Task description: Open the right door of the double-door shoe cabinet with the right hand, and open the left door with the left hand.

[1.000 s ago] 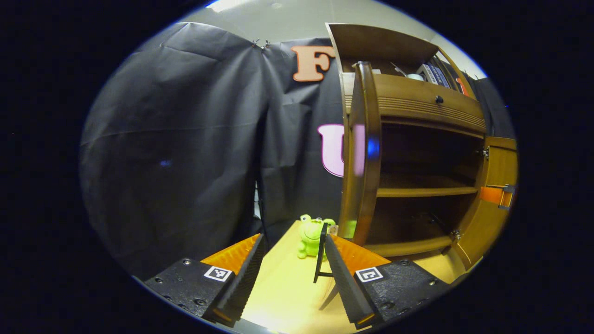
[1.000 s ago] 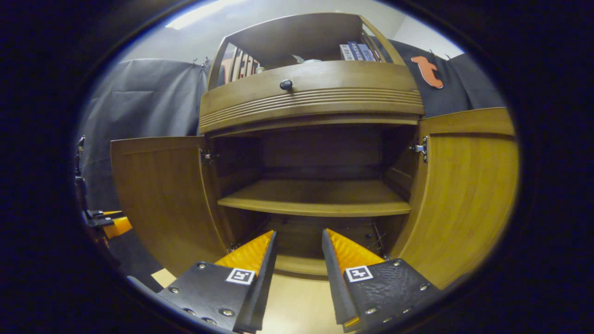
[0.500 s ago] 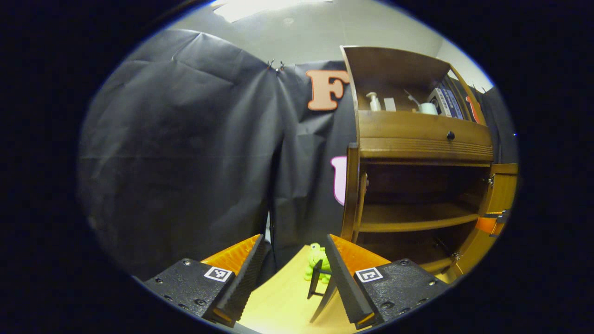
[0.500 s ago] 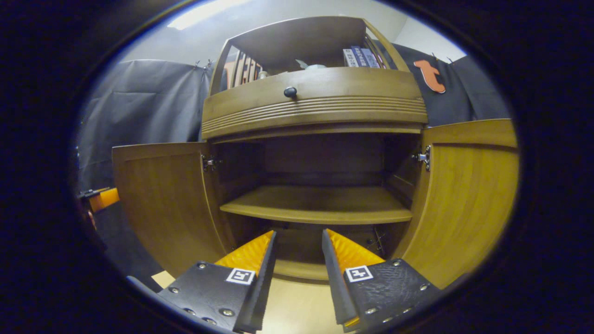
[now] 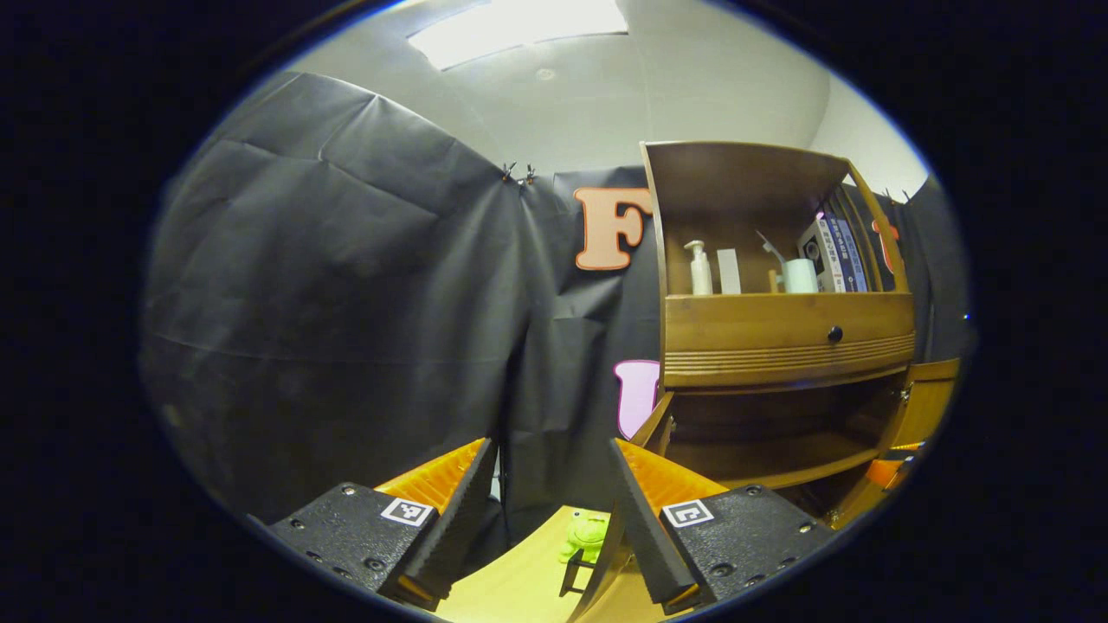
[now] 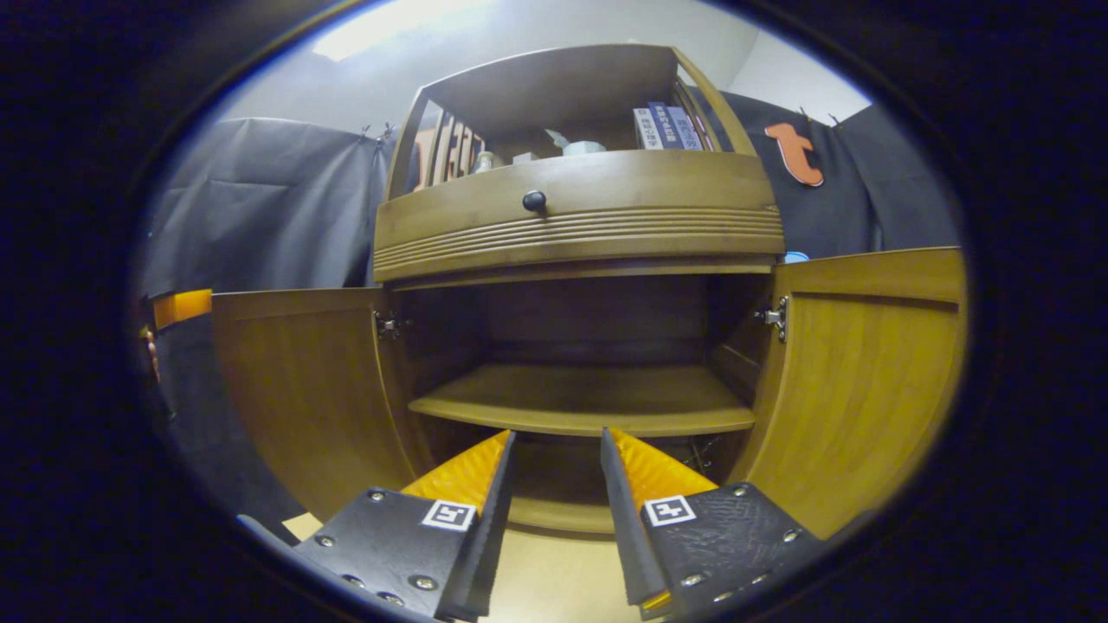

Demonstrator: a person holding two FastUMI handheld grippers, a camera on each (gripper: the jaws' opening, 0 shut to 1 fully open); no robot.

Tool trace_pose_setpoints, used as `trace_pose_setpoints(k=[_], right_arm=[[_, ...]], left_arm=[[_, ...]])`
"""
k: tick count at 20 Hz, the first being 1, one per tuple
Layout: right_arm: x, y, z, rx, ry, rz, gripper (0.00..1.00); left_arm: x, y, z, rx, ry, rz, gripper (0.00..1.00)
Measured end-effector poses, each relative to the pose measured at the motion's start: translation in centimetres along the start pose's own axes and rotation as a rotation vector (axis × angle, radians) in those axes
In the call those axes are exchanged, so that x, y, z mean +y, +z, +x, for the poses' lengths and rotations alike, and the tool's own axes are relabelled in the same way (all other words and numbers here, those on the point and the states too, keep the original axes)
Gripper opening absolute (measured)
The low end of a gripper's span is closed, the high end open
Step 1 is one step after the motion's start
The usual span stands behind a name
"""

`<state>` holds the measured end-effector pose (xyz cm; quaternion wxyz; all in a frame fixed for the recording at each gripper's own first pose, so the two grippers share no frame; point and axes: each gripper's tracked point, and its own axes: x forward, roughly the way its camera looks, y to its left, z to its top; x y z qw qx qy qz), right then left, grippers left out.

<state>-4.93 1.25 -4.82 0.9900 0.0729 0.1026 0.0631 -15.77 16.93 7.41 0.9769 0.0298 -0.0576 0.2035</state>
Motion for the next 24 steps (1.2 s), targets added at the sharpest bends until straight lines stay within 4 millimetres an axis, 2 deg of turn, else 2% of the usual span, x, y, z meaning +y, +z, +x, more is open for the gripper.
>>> trace_pose_setpoints(k=[2,5,6,7,8,9,12,13,14,16,19,21,23,24], right_arm=[[0.0,0.4,-0.1,-0.009,-0.004,0.003,0.56],[0.0,0.9,-0.4,-0.021,-0.008,0.002,0.56],[-0.1,1.0,-0.6,-0.025,-0.011,0.001,0.56],[-0.2,1.2,-0.7,-0.028,-0.015,0.002,0.56],[-0.3,1.3,-1.0,-0.031,-0.02,0.001,0.56],[-0.5,1.5,-1.2,-0.036,-0.028,0.001,0.56],[-1.6,2.1,-2.4,-0.052,-0.062,0.006,0.56],[-2.0,2.5,-2.8,-0.059,-0.075,0.011,0.52],[-2.4,2.7,-3.1,-0.065,-0.091,0.015,0.6],[-3.2,3.4,-4.1,-0.08,-0.124,0.012,0.56],[-3.8,4.6,-5.5,-0.112,-0.158,0.007,0.53],[-3.9,5.3,-6.1,-0.128,-0.176,-0.002,0.59],[-3.8,5.7,-6.6,-0.14,-0.188,-0.013,0.58],[-3.7,5.9,-6.9,-0.144,-0.193,-0.02,0.58]], left_arm=[[-0.2,1.0,0.0,-0.021,0.0,0.022,0.75],[-2.7,2.1,-0.3,-0.036,-0.068,0.017,0.75],[-3.4,2.2,-0.3,-0.039,-0.092,0.011,0.81],[-4.5,2.2,-0.3,-0.039,-0.118,0.0,0.81],[-5.7,2.2,-0.2,-0.038,-0.148,-0.013,0.76],[-7.0,1.9,-0.2,-0.033,-0.177,-0.022,0.81],[-10.7,1.4,0.2,-0.029,-0.263,-0.032,0.81],[-11.9,1.2,0.1,-0.028,-0.292,-0.037,0.76],[-13.0,0.9,0.0,-0.023,-0.32,-0.045,0.81],[-15.6,0.0,0.2,-0.006,-0.373,-0.06,0.81],[-18.5,-1.8,-0.2,0.03,-0.435,-0.07,0.81],[-20.3,-2.8,-0.5,0.05,-0.476,-0.07,0.81],[-21.9,-3.6,-0.9,0.065,-0.514,-0.08,0.81],[-22.7,-3.9,-1.0,0.073,-0.531,-0.089,0.76]])
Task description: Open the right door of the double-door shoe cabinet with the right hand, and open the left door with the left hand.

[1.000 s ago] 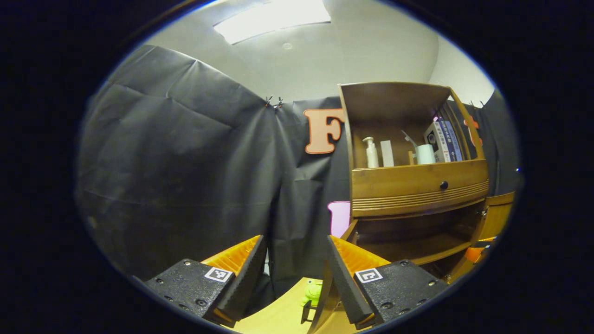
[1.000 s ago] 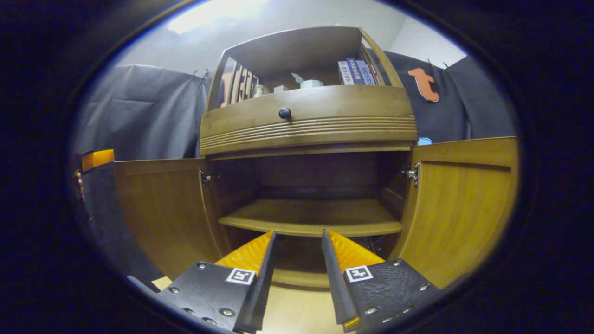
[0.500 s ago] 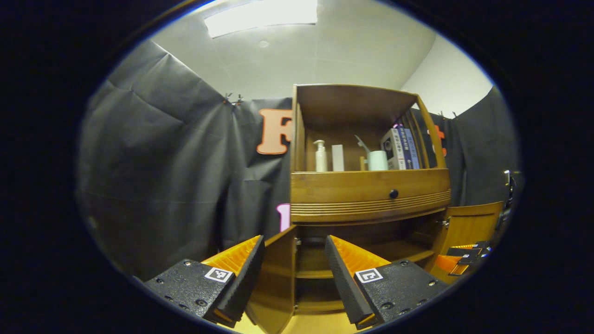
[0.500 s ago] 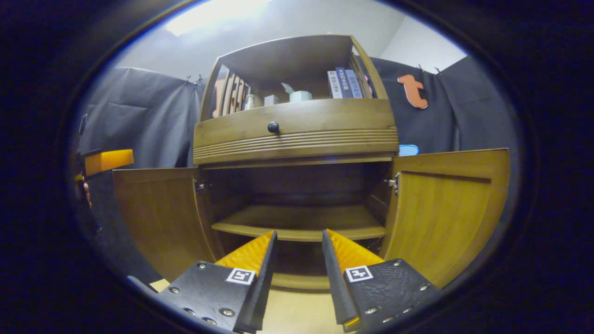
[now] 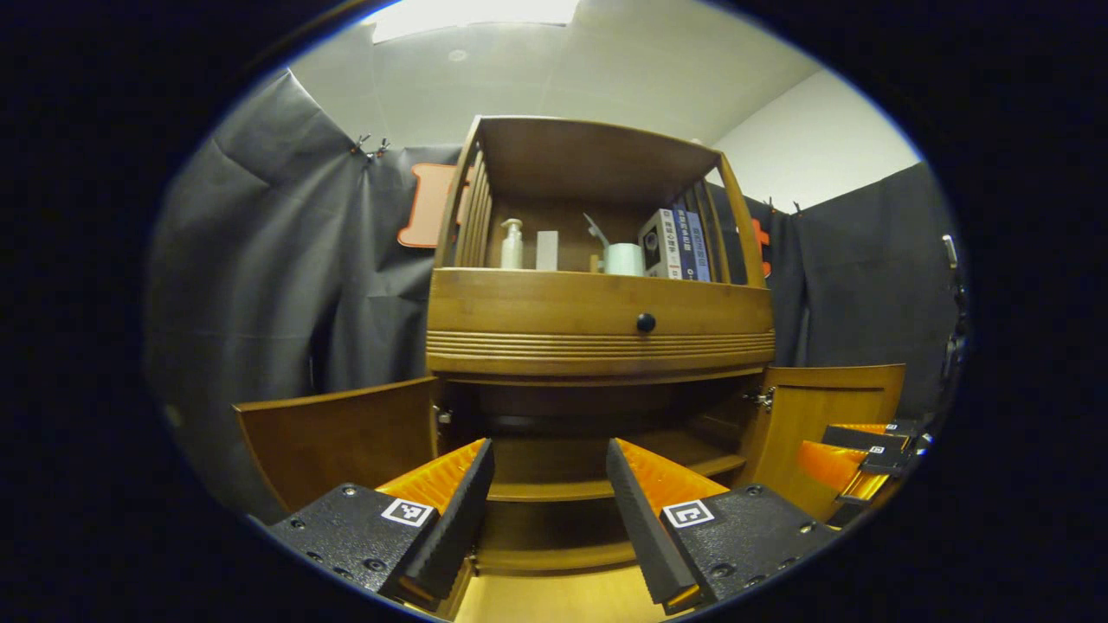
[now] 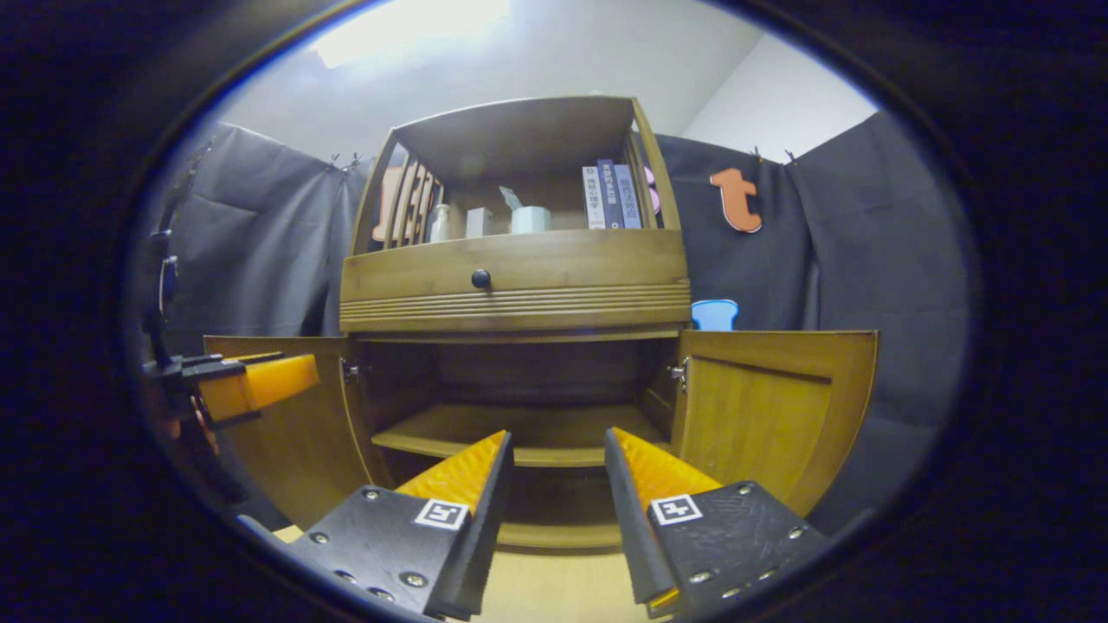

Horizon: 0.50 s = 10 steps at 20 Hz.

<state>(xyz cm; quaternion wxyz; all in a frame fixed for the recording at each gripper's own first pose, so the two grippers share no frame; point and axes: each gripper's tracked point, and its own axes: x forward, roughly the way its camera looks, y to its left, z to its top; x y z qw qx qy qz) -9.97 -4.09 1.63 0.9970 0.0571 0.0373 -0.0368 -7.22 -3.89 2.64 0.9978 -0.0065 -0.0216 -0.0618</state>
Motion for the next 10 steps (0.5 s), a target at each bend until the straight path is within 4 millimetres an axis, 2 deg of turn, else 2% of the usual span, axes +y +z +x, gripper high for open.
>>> trace_pose_setpoints(k=[1,2,3,5,6,7,8,10], right_arm=[[0.1,0.2,-0.2,-0.003,0.001,-0.005,0.58],[0.4,0.2,-0.1,-0.004,0.008,-0.007,0.65],[0.4,0.3,-0.3,-0.005,0.002,-0.009,0.71],[0.4,0.5,-0.6,-0.008,-0.009,-0.013,0.85],[0.6,0.5,-0.7,-0.01,-0.004,-0.011,0.77],[0.7,0.7,-0.9,-0.011,-0.006,-0.009,0.92],[0.6,0.7,-1.1,-0.015,-0.01,-0.008,1.0],[0.6,1.0,-1.3,-0.023,-0.021,-0.011,0.96]], left_arm=[[-0.6,-0.4,0.2,0.008,-0.015,-0.01,0.76],[-1.0,-0.7,0.3,0.015,-0.023,-0.018,0.76],[-1.5,-1.0,0.4,0.023,-0.04,-0.024,0.83],[-1.8,-1.3,0.3,0.026,-0.048,-0.027,0.9],[-2.0,-1.4,0.5,0.028,-0.055,-0.027,0.94],[-2.2,-1.6,0.4,0.03,-0.063,-0.027,0.93],[-2.4,-1.7,0.4,0.032,-0.071,-0.026,0.92],[-2.6,-1.9,0.4,0.04,-0.085,-0.027,0.92]])
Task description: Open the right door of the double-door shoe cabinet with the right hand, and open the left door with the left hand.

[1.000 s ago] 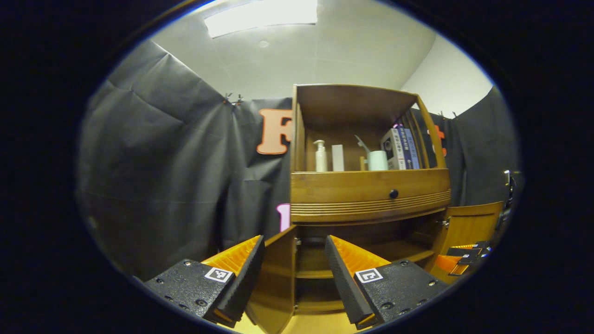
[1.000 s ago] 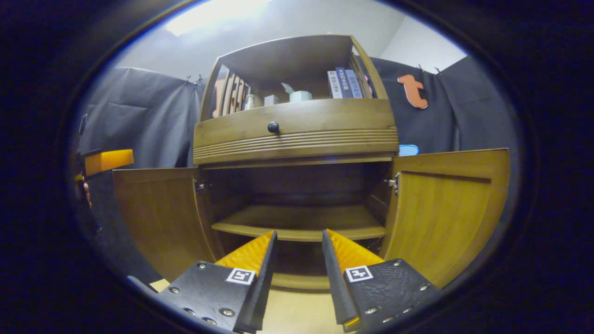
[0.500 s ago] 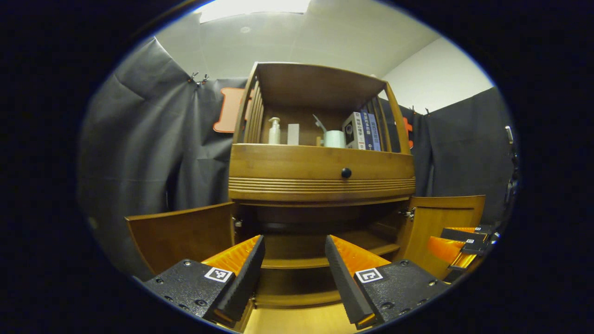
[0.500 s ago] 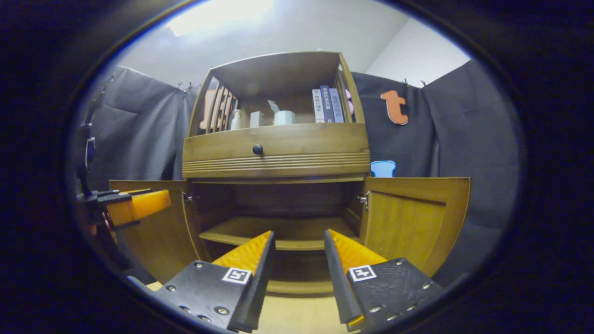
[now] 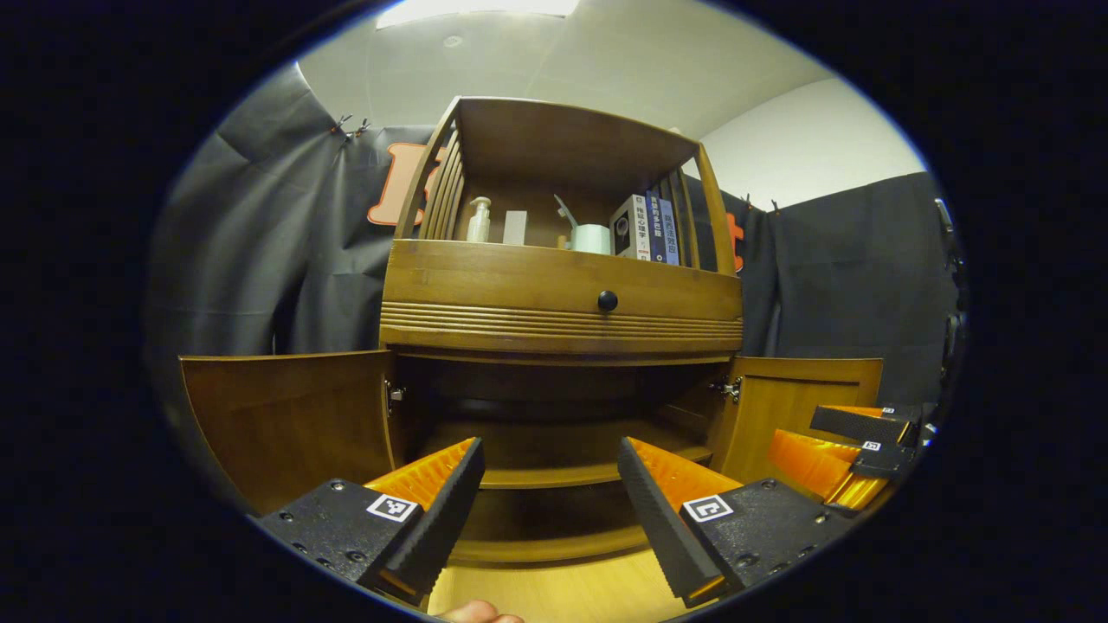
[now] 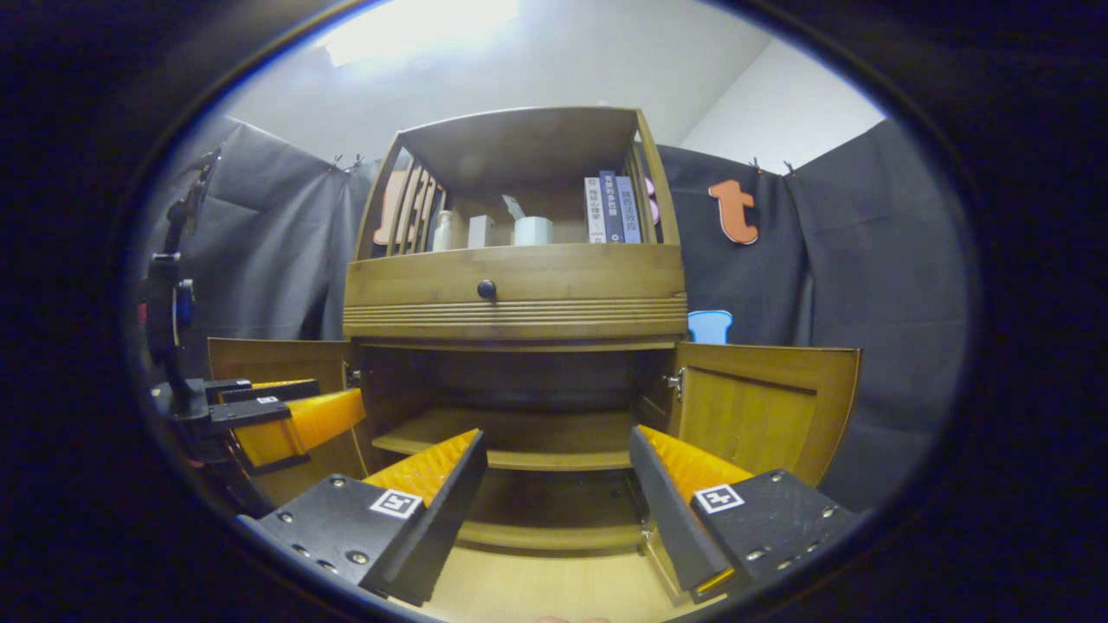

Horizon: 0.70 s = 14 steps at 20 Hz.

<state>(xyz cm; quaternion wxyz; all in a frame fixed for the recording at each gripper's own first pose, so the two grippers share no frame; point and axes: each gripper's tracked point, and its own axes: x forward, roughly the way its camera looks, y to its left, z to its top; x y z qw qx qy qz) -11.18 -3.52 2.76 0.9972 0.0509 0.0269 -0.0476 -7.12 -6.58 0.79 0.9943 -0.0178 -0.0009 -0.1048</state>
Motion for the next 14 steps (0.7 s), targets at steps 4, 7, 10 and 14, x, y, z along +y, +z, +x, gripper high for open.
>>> trace_pose_setpoints(k=[4,7,10,14], right_arm=[[0.3,0.2,-0.9,-0.003,-0.017,0.003,0.99],[0.2,0.2,-2.3,0.001,-0.048,-0.003,0.99],[-0.5,0.3,-3.9,-0.005,-0.098,0.016,0.99],[-2.7,0.4,-6.5,-0.006,-0.183,0.041,0.99]], left_arm=[[-0.9,-0.6,-0.1,0.013,-0.051,0.007,0.96],[-2.4,-1.2,-0.1,0.022,-0.117,0.011,0.96],[-4.9,-2.1,-0.1,0.047,-0.212,0.013,0.99],[-8.6,-2.5,-0.4,0.055,-0.325,0.04,0.95]])
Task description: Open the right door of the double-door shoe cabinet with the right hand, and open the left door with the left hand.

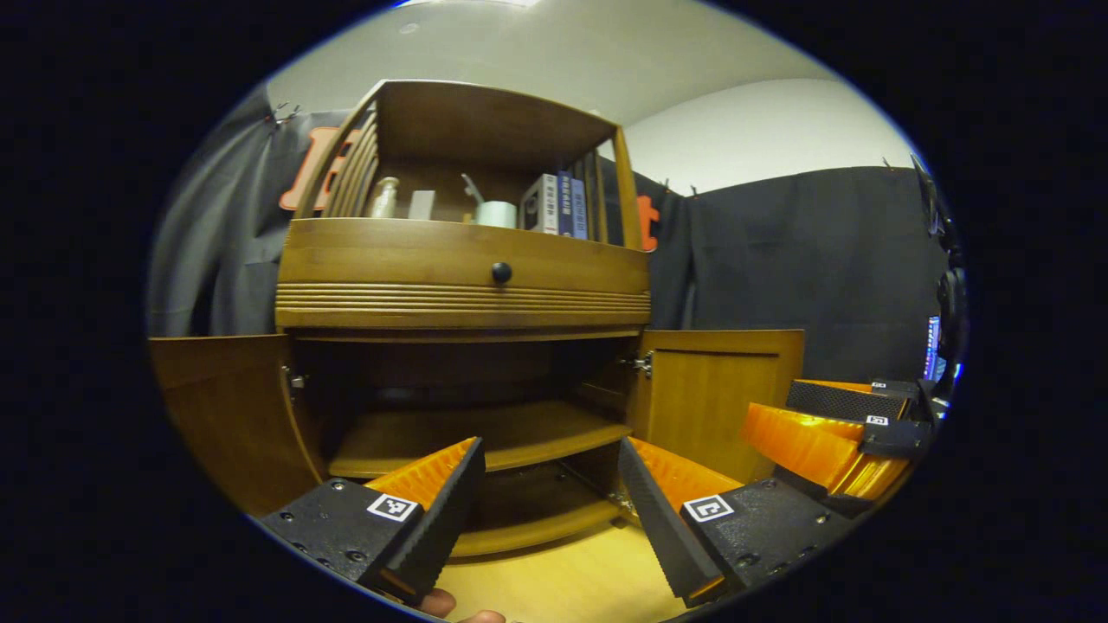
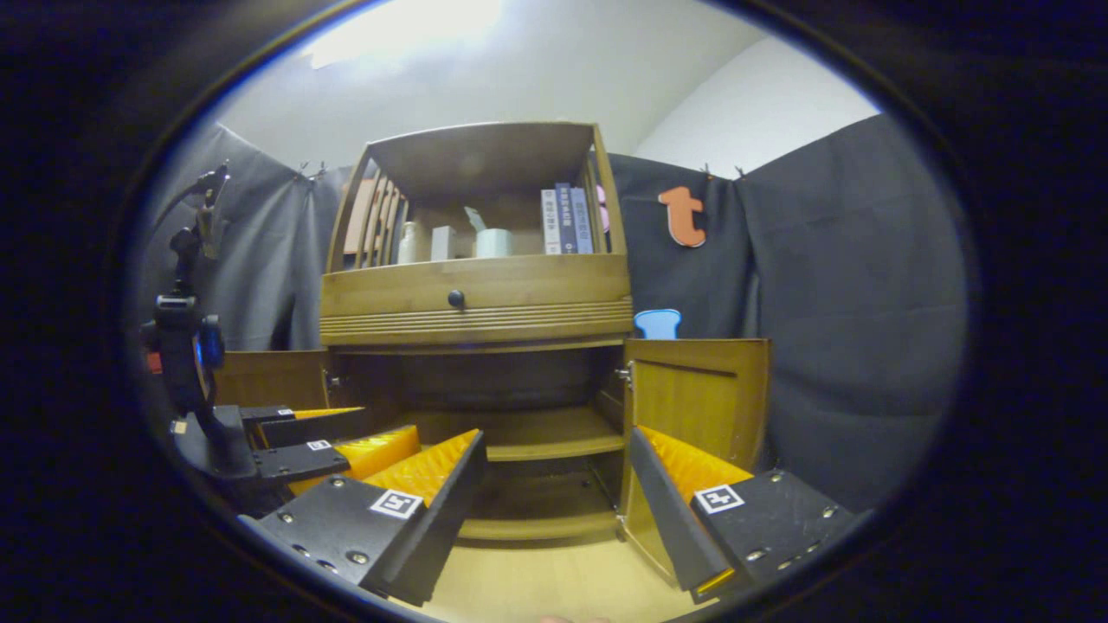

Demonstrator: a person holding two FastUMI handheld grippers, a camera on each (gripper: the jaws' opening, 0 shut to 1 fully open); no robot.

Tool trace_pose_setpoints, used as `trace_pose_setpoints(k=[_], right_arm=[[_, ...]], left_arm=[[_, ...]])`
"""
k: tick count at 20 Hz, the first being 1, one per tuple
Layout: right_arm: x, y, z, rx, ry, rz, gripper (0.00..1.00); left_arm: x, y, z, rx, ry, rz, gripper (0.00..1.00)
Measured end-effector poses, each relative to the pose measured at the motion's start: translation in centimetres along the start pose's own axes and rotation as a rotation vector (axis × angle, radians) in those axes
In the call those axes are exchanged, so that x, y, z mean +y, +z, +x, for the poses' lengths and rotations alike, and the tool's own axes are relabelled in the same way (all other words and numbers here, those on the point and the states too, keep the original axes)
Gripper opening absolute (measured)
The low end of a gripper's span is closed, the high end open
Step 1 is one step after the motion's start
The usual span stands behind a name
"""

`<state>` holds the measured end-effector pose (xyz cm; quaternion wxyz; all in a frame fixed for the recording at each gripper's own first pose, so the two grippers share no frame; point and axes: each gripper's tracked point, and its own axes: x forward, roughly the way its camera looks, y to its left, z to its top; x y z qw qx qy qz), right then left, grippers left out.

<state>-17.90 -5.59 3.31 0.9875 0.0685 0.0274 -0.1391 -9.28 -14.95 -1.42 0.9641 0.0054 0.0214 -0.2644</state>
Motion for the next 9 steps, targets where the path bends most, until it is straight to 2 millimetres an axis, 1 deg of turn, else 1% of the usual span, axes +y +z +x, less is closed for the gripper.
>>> trace_pose_setpoints(k=[1,2,3,4,5,8,9], right_arm=[[-0.7,0.1,-0.5,-0.001,-0.017,0.004,0.96],[-1.6,0.3,-1.0,-0.003,-0.033,0.005,0.98],[-2.6,0.4,-1.4,-0.005,-0.047,0.006,0.98],[-3.6,0.6,-1.7,-0.007,-0.057,0.007,0.99],[-4.7,0.9,-2.1,-0.011,-0.067,0.007,1.0],[-8.5,2.0,-3.0,-0.036,-0.086,0.003,0.98],[-9.9,2.3,-3.1,-0.041,-0.083,0.002,1.0]], left_arm=[[-1.1,0.0,0.2,-0.001,-0.023,0.005,0.96],[-2.2,0.1,0.3,-0.005,-0.046,0.007,0.92],[-3.4,0.2,0.4,-0.008,-0.065,0.006,0.96],[-4.6,0.3,0.6,-0.011,-0.082,0.004,0.96],[-5.8,0.5,0.8,-0.013,-0.098,0.003,0.96],[-9.8,1.0,1.3,-0.025,-0.126,0.007,0.96],[-11.3,1.0,1.5,-0.027,-0.13,0.007,0.96]])
